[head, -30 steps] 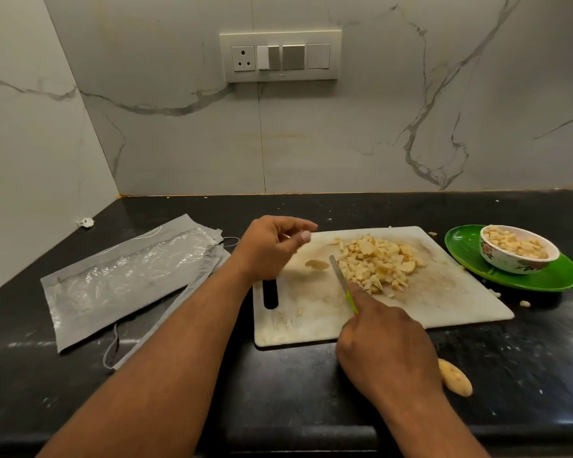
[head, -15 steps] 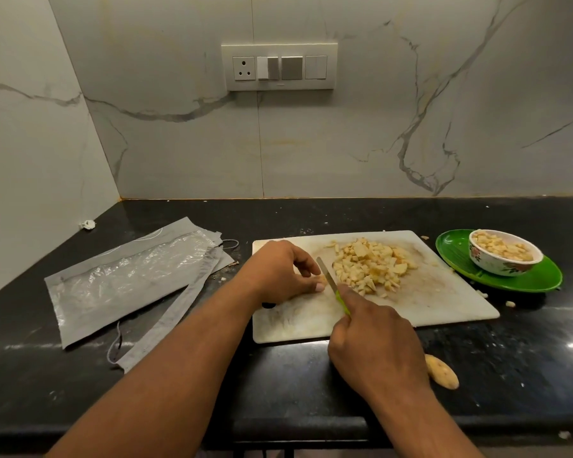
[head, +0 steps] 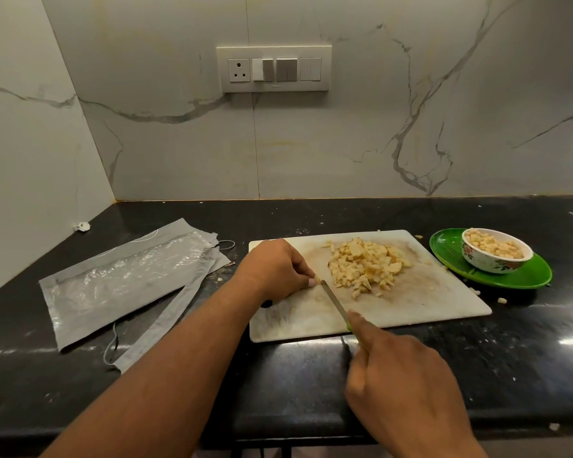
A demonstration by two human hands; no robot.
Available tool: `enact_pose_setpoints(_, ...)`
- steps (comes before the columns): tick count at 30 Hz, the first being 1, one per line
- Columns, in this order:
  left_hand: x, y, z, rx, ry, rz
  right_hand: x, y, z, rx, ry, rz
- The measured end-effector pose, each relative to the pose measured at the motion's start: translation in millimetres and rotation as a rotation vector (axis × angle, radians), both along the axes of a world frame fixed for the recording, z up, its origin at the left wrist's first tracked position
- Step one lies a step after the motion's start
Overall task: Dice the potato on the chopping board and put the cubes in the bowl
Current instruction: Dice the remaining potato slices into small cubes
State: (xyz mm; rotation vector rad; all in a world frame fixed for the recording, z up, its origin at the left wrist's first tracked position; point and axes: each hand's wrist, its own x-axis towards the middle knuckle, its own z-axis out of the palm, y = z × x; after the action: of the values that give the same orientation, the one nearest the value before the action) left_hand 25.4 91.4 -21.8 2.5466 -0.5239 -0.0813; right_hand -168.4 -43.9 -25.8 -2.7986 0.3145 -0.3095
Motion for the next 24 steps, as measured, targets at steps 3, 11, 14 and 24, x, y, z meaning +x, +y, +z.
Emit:
enact_pose_setpoints(3, -1, 4, -3, 0.010, -0.008, 0.010, 6, 2, 6, -0.008, -0.077, 0.002)
enact_pose_setpoints(11, 0, -2, -2, 0.005, -0.008, 0.059, 36, 11, -17, -0.061, -0.073, 0.043)
enact_pose_setpoints(14, 0, -4, 0, 0.017, 0.007, 0.053, 23, 7, -20, -0.104, -0.058, 0.060)
enact_pose_setpoints(24, -2, 1, 0, 0.006, -0.010, 0.095, 24, 11, -1, -0.044, -0.107, 0.037)
